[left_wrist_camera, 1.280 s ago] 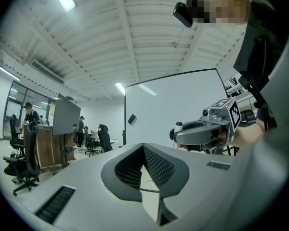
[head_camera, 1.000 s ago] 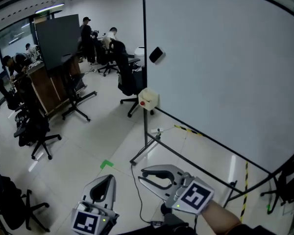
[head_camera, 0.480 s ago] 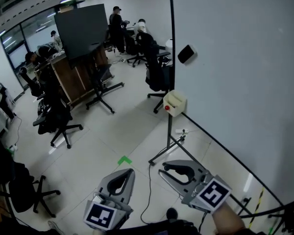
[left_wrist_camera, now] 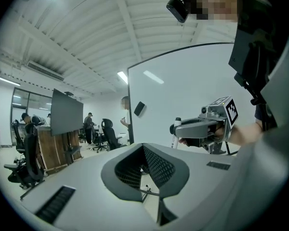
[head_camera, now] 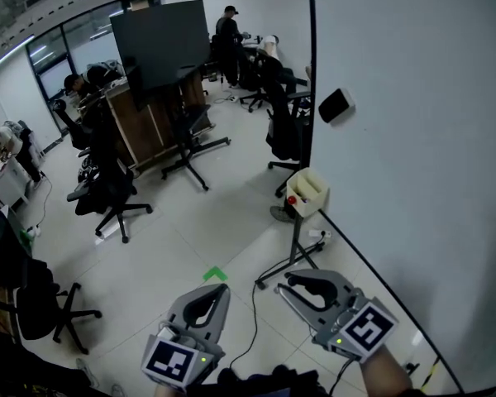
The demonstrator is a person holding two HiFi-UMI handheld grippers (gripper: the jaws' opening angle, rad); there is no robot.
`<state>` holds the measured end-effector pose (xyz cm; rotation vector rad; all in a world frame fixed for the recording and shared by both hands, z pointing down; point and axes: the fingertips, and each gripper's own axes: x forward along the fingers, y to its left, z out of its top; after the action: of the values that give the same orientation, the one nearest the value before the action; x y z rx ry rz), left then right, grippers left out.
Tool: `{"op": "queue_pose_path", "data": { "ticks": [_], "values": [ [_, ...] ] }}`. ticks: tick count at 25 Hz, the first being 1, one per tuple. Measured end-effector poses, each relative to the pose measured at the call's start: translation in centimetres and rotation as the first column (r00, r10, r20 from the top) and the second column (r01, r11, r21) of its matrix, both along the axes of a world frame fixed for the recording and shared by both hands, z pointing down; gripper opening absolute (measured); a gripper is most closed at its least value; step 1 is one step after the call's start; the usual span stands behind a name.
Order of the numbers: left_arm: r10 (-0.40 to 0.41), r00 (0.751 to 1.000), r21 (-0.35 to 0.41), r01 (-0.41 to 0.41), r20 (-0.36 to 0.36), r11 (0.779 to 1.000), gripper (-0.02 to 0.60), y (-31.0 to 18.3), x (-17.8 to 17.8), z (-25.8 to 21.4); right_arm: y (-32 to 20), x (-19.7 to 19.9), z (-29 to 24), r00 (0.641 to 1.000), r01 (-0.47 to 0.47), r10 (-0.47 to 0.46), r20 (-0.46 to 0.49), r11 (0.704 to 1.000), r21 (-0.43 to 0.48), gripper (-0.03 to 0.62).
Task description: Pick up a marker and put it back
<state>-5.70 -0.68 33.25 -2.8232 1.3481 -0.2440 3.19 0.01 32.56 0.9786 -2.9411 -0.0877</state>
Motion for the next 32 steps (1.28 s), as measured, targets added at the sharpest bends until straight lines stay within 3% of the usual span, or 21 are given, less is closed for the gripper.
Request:
{"op": "queue_pose_path", "data": {
  "ticks": [9, 17, 25, 32],
  "values": [
    [0.08, 0.996, 0.029, -0.08, -0.026, 0.996, -0.002, -6.0, 0.5, 0.1, -5.5, 0.6, -0.3, 0.996, -0.079, 0.08, -0.035, 0.997, 0.025, 0.092],
    [0.237, 0.971, 0.018, -0.237, -0.04, 0.971, -0.002, -13.7, -2.7, 1.1, -12.5, -3.4, 1.0, 0.973, -0.218, 0.218, -0.08, 0.976, 0.005, 0.092],
    [0.399, 0.916, 0.013, -0.399, -0.03, 0.917, -0.002, -21.1, -6.9, 0.4, -19.0, -8.8, -0.4, 0.926, -0.362, 0.362, -0.104, 0.932, 0.017, 0.092],
    [0.497, 0.867, 0.012, -0.497, -0.029, 0.868, -0.002, -24.9, -5.4, 0.5, -22.1, -8.2, -0.7, 0.889, -0.442, 0.443, -0.118, 0.896, 0.037, 0.092]
  ]
}}
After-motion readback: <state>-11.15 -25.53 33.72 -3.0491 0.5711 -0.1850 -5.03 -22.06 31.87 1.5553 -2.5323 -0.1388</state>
